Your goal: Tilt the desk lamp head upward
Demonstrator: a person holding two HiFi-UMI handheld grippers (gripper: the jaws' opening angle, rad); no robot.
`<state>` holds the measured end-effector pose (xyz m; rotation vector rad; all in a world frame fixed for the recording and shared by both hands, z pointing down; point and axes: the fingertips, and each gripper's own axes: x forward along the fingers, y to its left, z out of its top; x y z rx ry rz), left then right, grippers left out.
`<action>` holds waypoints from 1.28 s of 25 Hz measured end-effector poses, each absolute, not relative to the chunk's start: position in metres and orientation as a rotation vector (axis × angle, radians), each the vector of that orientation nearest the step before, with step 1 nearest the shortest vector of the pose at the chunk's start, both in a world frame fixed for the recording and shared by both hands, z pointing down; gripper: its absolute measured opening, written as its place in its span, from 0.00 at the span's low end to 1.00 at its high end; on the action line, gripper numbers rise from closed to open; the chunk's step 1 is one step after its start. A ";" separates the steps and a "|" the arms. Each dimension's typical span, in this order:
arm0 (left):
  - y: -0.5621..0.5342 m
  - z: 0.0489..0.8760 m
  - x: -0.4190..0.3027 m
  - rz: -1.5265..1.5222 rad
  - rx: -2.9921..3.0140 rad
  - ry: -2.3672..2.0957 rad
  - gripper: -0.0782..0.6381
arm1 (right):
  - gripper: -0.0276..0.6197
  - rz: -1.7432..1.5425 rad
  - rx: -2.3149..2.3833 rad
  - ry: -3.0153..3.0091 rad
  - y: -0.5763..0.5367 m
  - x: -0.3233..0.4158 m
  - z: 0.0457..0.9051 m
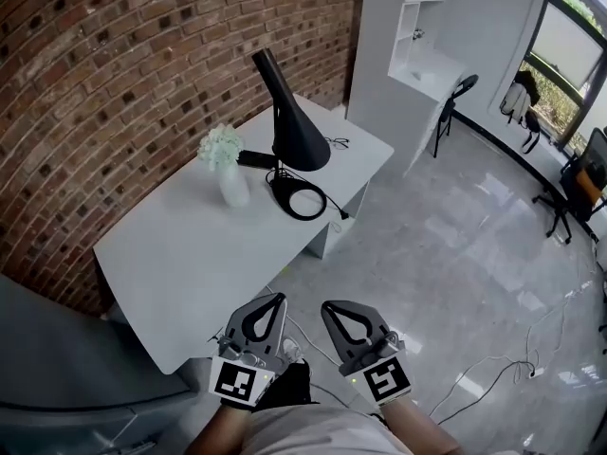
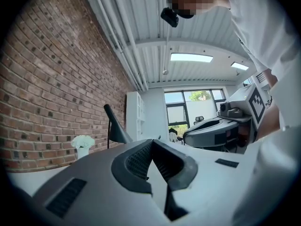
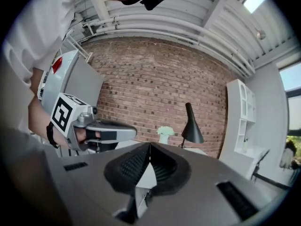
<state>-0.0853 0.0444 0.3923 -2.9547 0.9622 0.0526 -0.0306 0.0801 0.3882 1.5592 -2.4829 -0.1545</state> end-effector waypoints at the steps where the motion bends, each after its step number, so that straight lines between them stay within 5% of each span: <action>1: 0.034 0.393 -0.080 0.049 -2.957 0.952 0.12 | 0.07 -0.149 1.562 -2.480 0.069 -0.027 0.390; 32: -0.141 0.404 -0.059 0.094 -2.974 1.060 0.12 | 0.07 -0.063 1.517 -2.483 -0.120 0.006 0.398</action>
